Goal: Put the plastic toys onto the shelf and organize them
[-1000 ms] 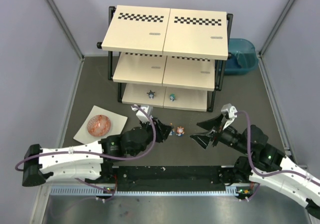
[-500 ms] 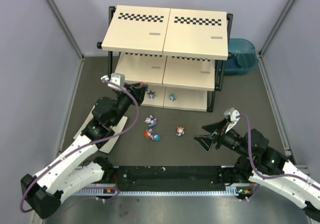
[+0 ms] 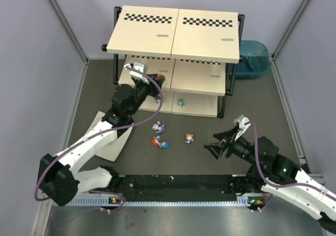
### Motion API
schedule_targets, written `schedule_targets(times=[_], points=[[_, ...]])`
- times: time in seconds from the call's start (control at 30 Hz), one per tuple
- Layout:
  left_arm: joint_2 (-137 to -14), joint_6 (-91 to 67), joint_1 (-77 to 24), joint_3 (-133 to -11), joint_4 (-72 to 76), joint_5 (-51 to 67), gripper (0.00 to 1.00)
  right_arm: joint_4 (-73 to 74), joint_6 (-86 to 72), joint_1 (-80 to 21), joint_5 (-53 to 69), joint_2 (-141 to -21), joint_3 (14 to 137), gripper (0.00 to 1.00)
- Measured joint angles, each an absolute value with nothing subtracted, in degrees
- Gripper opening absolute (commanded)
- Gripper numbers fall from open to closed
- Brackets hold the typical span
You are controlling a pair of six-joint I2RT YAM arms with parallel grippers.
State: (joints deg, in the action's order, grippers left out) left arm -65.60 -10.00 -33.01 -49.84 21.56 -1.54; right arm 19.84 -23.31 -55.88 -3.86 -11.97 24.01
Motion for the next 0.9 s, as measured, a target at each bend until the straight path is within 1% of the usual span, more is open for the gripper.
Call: schedule_targets(times=[0.3, 0.9], points=[[-72.31, -9.76, -31.79, -50.09, 28.25, -3.92, 0.00, 19.99, -22.13, -55.88, -5.98, -11.99, 23.99, 0.77], [-81.17, -9.87, -31.79, -54.52, 32.60, -3.57, 0.00, 19.31, -21.50, -55.88, -6.63, -12.43, 22.81, 0.78]])
